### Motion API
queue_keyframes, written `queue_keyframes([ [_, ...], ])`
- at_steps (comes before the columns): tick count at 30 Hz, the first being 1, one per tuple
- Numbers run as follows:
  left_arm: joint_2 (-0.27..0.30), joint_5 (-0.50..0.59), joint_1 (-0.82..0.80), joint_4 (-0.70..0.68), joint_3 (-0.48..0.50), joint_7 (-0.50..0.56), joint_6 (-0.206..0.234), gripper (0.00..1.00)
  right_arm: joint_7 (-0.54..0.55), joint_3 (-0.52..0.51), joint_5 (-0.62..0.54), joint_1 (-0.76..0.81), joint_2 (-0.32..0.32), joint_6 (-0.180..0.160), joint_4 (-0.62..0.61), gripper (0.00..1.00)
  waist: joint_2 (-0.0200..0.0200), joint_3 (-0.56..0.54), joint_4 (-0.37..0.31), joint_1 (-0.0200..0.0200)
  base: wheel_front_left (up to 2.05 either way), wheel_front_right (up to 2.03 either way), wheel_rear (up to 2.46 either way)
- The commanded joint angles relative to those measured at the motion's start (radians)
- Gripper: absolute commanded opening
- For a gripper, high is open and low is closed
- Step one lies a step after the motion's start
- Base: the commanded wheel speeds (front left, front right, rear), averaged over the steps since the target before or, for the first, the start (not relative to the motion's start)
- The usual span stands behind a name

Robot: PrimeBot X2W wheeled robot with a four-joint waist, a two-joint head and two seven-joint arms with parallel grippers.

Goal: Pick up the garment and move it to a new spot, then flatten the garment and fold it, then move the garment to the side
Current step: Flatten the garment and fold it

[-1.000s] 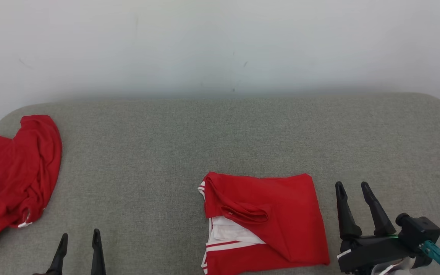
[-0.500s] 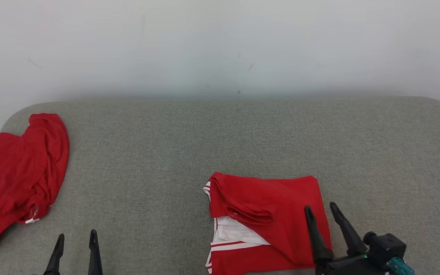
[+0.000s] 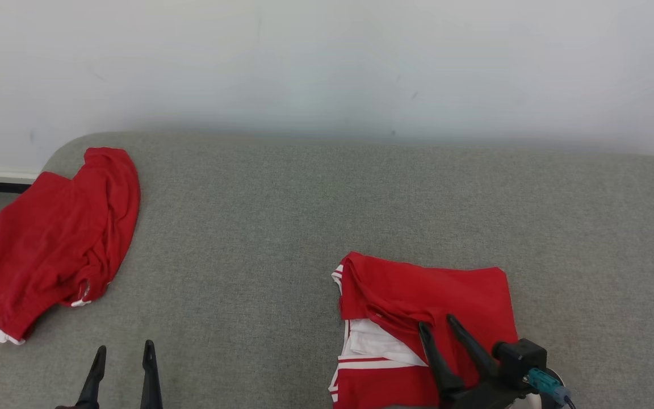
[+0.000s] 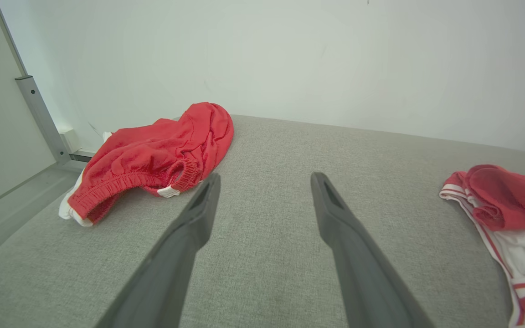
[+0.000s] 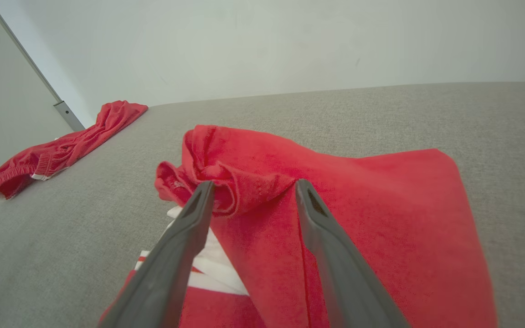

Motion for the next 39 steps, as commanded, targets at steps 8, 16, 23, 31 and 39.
queue_keyframes([
  [8,-0.001,-0.018,-0.007,0.003,0.004,-0.003,0.005,1.00,-0.001,0.034,0.009,-0.055,0.019,-0.002,0.073,0.00,0.0000,0.017,0.023,0.0000,0.00,0.00,0.00],
  [16,-0.001,-0.019,-0.007,0.011,0.004,-0.003,0.004,1.00,0.006,0.077,0.129,0.017,0.042,-0.002,-0.027,0.00,0.0000,0.019,0.019,0.0000,0.00,0.00,0.00],
  [23,-0.001,-0.023,-0.014,0.019,0.002,-0.003,0.004,1.00,0.061,0.146,0.218,0.093,0.052,-0.002,-0.140,1.00,0.0000,0.024,0.003,0.0000,0.00,0.00,0.00],
  [31,-0.001,-0.023,-0.007,0.014,0.010,-0.003,0.003,1.00,0.040,0.120,0.174,0.145,0.019,-0.002,-0.252,1.00,0.0000,0.014,-0.018,0.0000,0.00,0.00,0.00],
  [39,-0.001,-0.023,0.006,0.004,0.007,-0.003,0.006,1.00,0.005,-0.008,0.094,0.174,0.018,-0.002,-0.344,1.00,0.0000,0.003,-0.041,0.0000,0.00,0.00,0.00],
])
